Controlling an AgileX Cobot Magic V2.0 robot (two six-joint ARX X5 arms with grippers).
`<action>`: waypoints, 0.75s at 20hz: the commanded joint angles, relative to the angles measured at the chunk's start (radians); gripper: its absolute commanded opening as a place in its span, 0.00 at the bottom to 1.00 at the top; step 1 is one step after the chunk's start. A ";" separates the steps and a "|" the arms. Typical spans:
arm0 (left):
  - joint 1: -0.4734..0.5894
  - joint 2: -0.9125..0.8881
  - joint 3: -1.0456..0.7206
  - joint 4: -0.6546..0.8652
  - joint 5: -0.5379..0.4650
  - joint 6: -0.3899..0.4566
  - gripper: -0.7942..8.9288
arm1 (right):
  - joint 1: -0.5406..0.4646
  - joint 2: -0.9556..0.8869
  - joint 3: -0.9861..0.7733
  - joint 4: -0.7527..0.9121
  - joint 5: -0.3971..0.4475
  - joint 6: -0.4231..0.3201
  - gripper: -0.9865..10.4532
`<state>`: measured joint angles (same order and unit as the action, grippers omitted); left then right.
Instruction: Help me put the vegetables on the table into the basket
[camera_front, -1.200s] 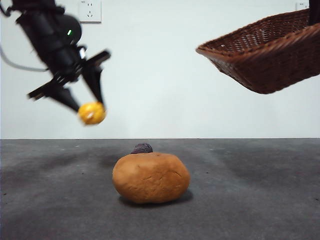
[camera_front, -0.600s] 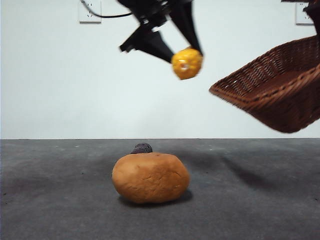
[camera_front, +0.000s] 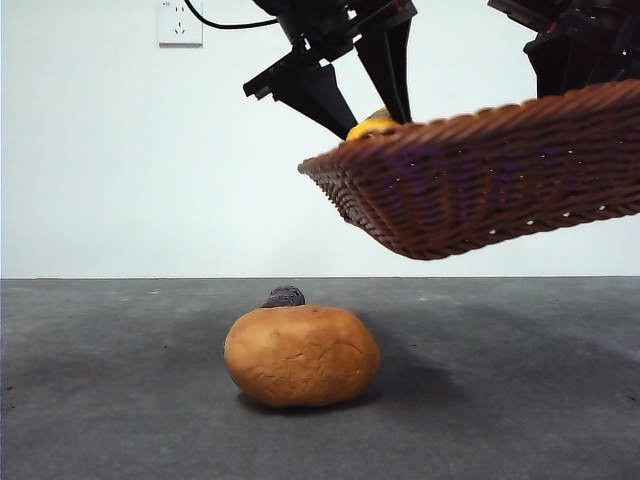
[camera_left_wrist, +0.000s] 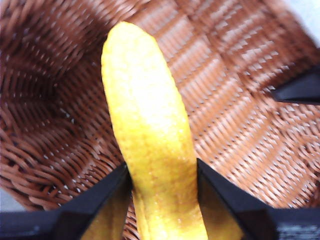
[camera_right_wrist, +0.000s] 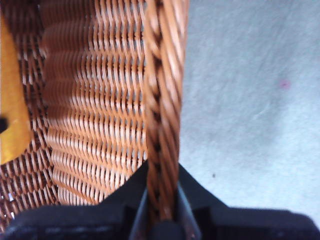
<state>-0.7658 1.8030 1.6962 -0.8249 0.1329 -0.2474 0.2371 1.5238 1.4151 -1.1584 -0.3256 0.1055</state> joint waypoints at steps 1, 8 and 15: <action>0.008 0.015 -0.003 0.005 -0.003 -0.011 0.45 | 0.003 -0.001 -0.006 0.006 -0.015 0.007 0.07; 0.027 0.013 0.014 0.036 0.032 -0.037 0.54 | 0.006 -0.001 -0.006 0.011 0.045 0.019 0.07; 0.052 -0.122 0.108 -0.276 0.031 0.204 0.53 | 0.003 -0.001 -0.006 0.011 0.144 0.021 0.07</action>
<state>-0.7109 1.6783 1.8034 -1.0992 0.1638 -0.1085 0.2375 1.5238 1.4151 -1.1572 -0.1734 0.1200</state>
